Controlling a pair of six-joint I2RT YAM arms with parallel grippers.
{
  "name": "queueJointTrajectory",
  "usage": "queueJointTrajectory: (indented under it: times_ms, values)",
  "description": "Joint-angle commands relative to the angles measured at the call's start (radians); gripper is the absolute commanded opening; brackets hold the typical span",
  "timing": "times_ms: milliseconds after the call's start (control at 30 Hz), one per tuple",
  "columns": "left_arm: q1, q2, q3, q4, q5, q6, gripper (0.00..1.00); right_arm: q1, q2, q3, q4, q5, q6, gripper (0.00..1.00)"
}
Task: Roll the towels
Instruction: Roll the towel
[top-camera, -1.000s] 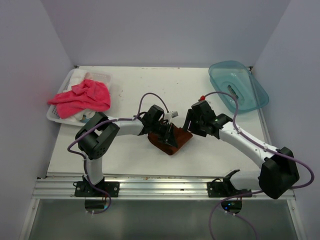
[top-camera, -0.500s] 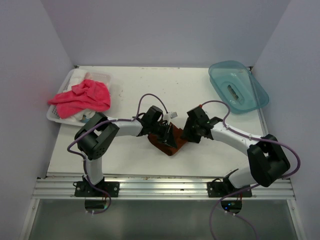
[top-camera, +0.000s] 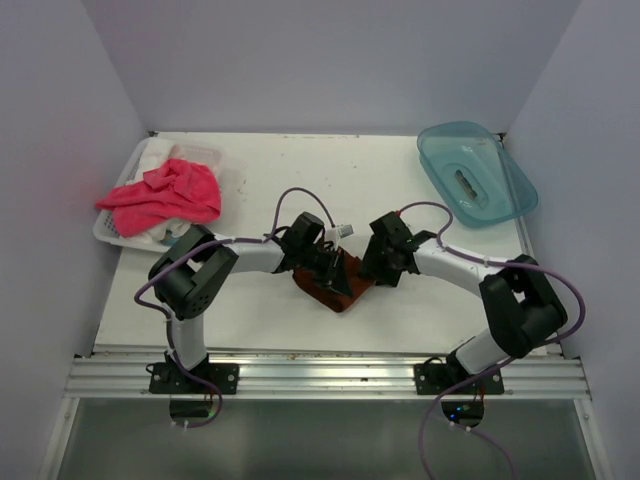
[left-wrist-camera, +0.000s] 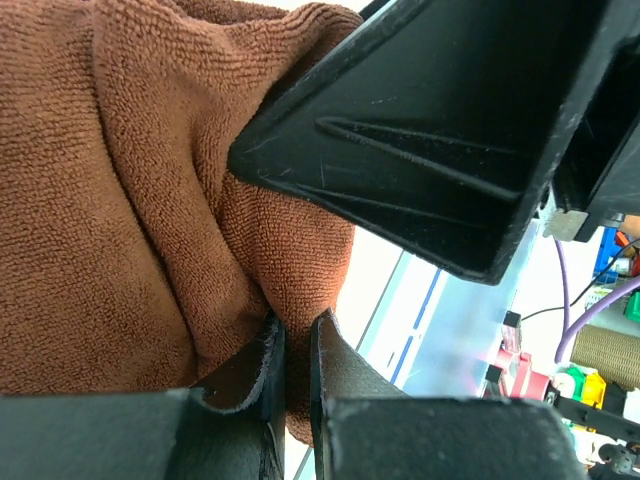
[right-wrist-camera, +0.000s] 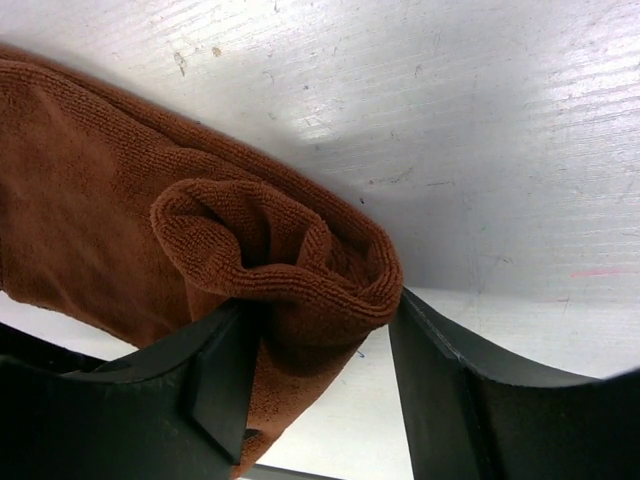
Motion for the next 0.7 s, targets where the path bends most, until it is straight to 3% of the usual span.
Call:
queueJointTrajectory:
  times_ms: [0,100,133,233,467,633,667]
  values:
    - [0.008,-0.05,-0.007,0.021,0.033,0.028,0.0,-0.008,0.005,0.01,0.014,0.026,0.01,0.55]
    - [0.006,-0.052,-0.007,0.02,0.036,0.037,0.0,-0.006,-0.02,0.008,0.002,0.05,0.01,0.31]
    - [0.008,-0.055,-0.007,0.015,0.035,0.042,0.0,-0.006,-0.028,0.008,-0.001,0.058,0.007,0.16]
    - [0.009,-0.065,0.006,-0.028,0.007,0.077,0.0,-0.008,-0.049,0.012,-0.016,0.066,0.006,0.01]
    - [-0.01,-0.148,0.083,-0.221,-0.16,0.195,0.47,-0.008,-0.069,0.042,-0.085,0.07,0.007,0.0]
    - [-0.079,-0.217,0.126,-0.286,-0.335,0.241,0.73,-0.008,-0.081,0.073,-0.131,0.07,0.013,0.0]
    - [-0.095,-0.22,0.134,-0.292,-0.364,0.247,0.74,-0.006,-0.081,0.076,-0.14,0.069,0.015,0.0]
